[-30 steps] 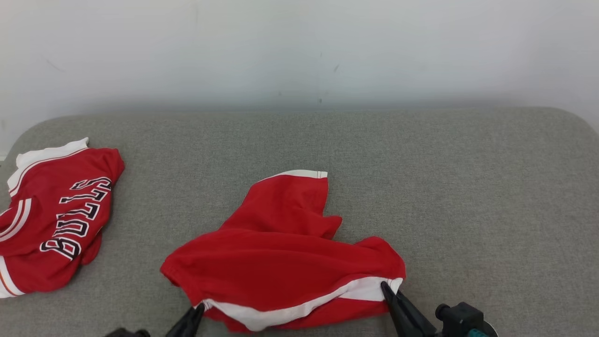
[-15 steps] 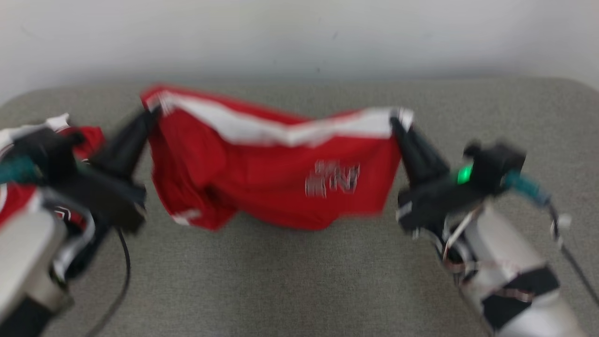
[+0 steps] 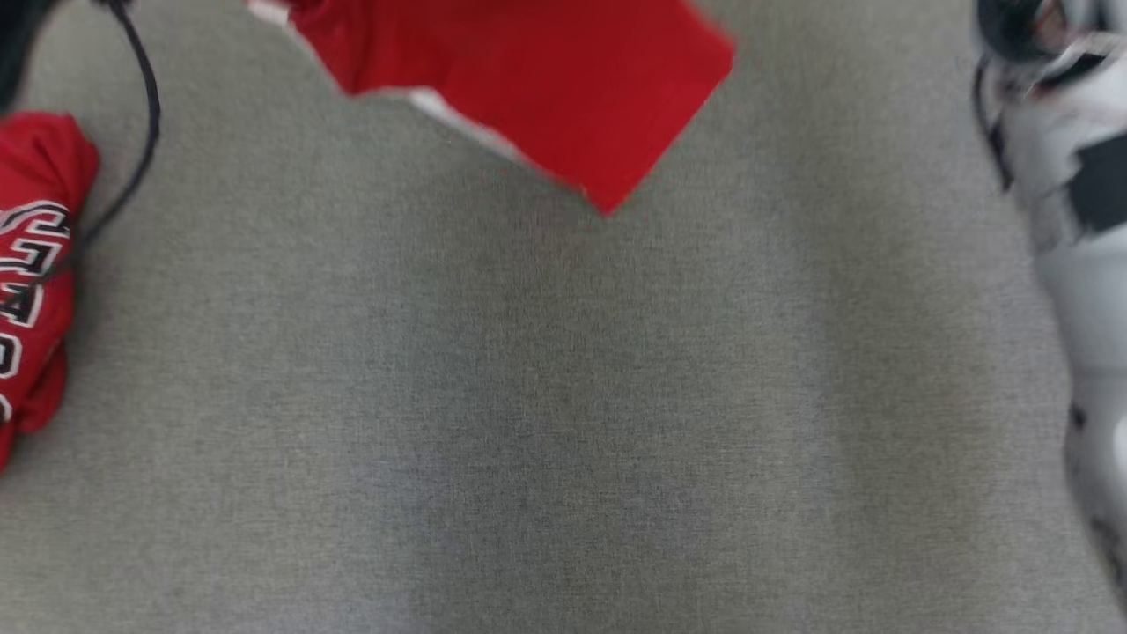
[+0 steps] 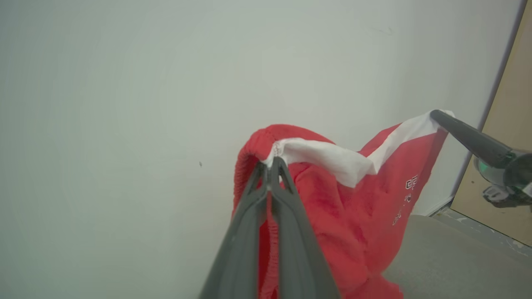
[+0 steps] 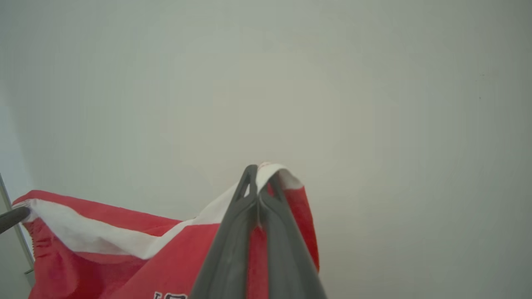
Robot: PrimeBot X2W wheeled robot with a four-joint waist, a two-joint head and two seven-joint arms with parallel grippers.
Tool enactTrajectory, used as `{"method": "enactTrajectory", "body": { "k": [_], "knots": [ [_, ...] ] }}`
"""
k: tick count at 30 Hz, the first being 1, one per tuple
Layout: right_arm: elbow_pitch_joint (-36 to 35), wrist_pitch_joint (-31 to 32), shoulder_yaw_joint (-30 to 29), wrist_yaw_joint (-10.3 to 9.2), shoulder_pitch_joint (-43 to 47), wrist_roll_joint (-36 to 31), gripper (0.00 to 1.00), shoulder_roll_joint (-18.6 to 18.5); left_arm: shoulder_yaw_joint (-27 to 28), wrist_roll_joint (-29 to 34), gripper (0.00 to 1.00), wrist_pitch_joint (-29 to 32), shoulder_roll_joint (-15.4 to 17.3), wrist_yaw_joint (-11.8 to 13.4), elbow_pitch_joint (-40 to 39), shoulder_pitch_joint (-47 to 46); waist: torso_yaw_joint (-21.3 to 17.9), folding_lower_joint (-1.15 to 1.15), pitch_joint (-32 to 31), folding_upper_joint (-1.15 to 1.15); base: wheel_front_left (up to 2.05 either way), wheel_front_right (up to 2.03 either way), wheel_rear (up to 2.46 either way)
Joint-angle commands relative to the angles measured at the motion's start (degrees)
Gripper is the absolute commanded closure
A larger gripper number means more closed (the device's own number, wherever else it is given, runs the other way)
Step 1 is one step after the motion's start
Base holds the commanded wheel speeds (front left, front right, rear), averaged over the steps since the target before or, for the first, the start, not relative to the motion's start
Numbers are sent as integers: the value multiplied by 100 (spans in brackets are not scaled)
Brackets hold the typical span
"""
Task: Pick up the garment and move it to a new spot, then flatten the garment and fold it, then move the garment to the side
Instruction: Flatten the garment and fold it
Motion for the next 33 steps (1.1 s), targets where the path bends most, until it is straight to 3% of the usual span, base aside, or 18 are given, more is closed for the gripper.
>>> {"method": "enactTrajectory", "body": {
  "k": [1,17,26,33],
  "knots": [
    [130,5,-63,-13,-251,-1,100,-18,-96,-129,100,-3,-26,6,43,-243,18,-2,571,-1,0,0,0],
    [1838,-134,150,-13,-2753,-258,100,12,-1260,-1085,100,-478,151,6,436,-2604,-260,-2,1043,-1,0,0,0],
    [2409,-296,441,-13,-3158,-213,100,-235,-1720,-1616,100,-746,329,6,416,-2898,-371,-2,1160,-1,0,0,0],
    [2497,-401,625,-13,-2975,57,100,-403,-1993,-1882,100,-899,489,6,289,-2661,-347,-2,1214,-1,0,0,0]
  ]
}}
